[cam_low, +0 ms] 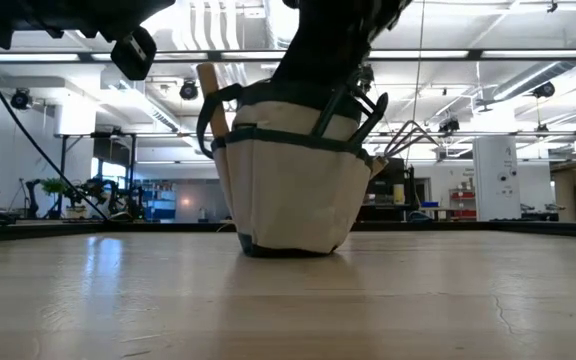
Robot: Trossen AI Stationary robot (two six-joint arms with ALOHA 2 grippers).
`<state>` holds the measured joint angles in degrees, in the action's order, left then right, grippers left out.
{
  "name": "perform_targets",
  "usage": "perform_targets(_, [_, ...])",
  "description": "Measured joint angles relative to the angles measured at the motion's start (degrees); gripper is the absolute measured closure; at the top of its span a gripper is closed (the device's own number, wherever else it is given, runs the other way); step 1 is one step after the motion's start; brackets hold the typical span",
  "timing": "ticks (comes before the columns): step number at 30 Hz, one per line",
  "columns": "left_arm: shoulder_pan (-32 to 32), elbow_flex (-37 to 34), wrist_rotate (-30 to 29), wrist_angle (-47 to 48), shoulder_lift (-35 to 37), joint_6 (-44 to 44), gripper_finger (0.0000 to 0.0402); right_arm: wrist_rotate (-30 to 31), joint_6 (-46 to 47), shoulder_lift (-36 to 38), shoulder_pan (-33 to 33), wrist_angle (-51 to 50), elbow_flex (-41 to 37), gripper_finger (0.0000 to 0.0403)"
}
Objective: Pick & Place Garden tools in Gardening bag
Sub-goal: Return to Home Position
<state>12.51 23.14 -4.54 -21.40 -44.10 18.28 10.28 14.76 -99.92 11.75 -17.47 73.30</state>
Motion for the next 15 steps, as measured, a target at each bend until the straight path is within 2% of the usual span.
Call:
perform_targets(9, [0.0,0.0,0.0,0.01,0.0,0.0,0.039,-0.02,-2.26,0.04,0.02,-13.48,7.74,0.022])
perform_targets(15, [0.04,0.0,0.0,0.01,0.0,-0.02,0.039,0.0,-2.22,0.04,0.02,-26.82,15.18,0.0221])
